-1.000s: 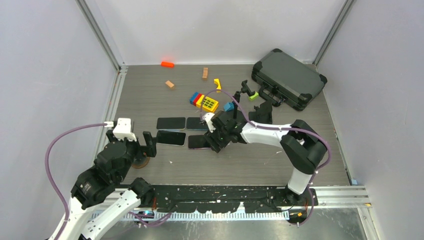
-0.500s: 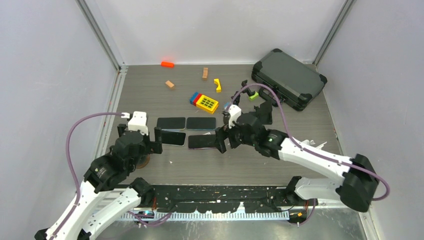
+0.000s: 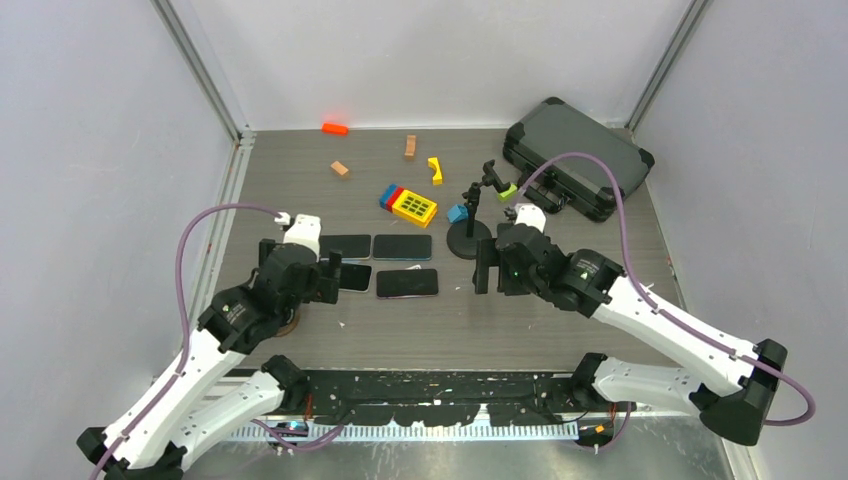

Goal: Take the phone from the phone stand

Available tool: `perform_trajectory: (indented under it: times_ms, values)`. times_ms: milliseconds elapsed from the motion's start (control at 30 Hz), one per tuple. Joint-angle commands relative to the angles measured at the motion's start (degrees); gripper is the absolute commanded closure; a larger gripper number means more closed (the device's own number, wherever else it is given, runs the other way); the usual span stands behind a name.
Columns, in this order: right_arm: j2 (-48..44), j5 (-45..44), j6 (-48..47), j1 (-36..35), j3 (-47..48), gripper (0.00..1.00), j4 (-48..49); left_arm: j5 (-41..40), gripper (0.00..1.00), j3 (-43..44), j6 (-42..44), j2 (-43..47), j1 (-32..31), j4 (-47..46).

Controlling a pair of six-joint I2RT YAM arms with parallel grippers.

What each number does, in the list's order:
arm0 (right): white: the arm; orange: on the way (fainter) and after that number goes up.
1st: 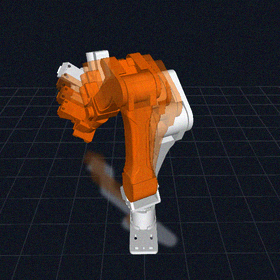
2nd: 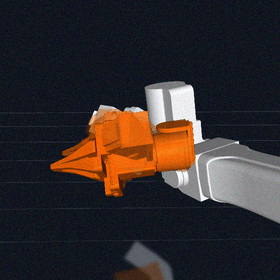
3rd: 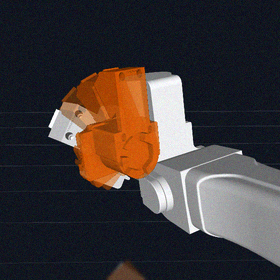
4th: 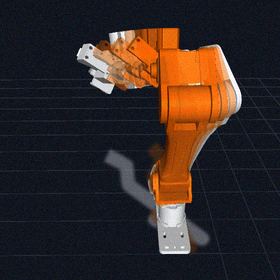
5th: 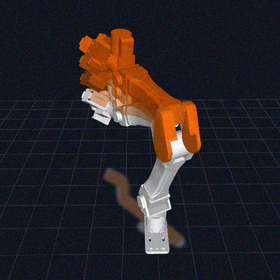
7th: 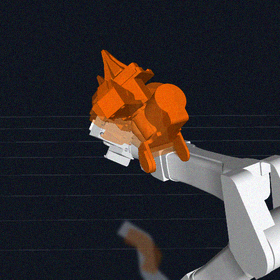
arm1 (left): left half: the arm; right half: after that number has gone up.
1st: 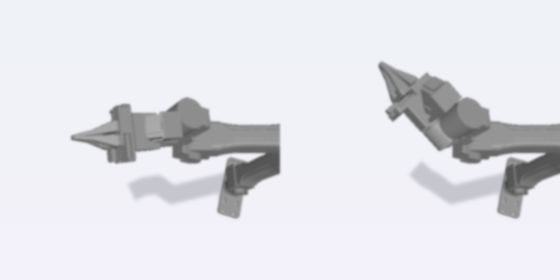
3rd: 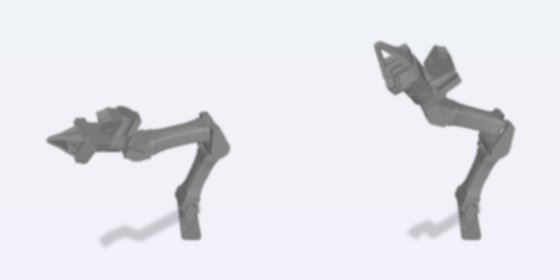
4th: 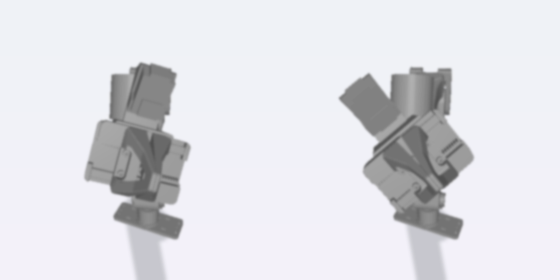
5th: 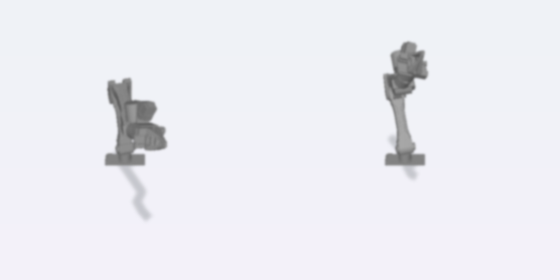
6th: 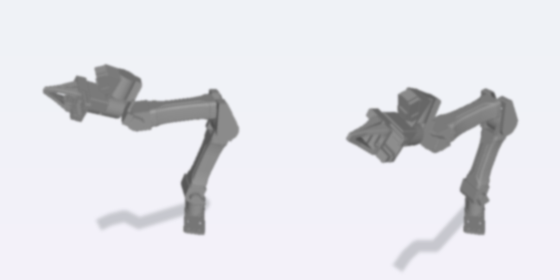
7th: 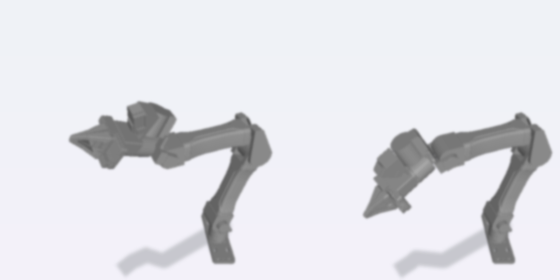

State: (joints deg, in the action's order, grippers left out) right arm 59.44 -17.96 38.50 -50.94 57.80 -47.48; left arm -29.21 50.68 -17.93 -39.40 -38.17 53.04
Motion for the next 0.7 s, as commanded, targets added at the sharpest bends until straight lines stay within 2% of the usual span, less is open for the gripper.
perform_trajectory:
  times_ms: [0,133,233,367,500,667]
  values:
    - [-3.05,-6.59,4.65,-0.21,2.39,0.01,-8.54,0.27,0.00,1.27,-0.63,1.43,0.16,-1.18]
    - [-8.22,-10.74,5.61,-0.21,3.20,0.01,-9.22,-0.18,0.00,2.12,-1.80,1.38,0.20,-0.26]
    - [-10.84,-12.45,4.63,-0.21,7.95,0.01,-10.71,-0.33,0.00,5.22,-4.76,-0.77,0.16,2.58]
    - [-10.62,-14.25,2.63,-0.17,18.21,0.01,-16.20,0.47,0.00,14.92,-10.15,-7.26,0.15,9.81]
    - [-9.08,-16.90,0.68,-0.16,27.25,0.01,-20.88,1.09,0.00,24.97,-11.33,-12.03,0.17,14.77]
    - [-11.67,-19.72,0.51,-0.21,27.63,0.01,-21.19,3.15,0.00,33.07,-11.22,-13.29,0.19,16.46]
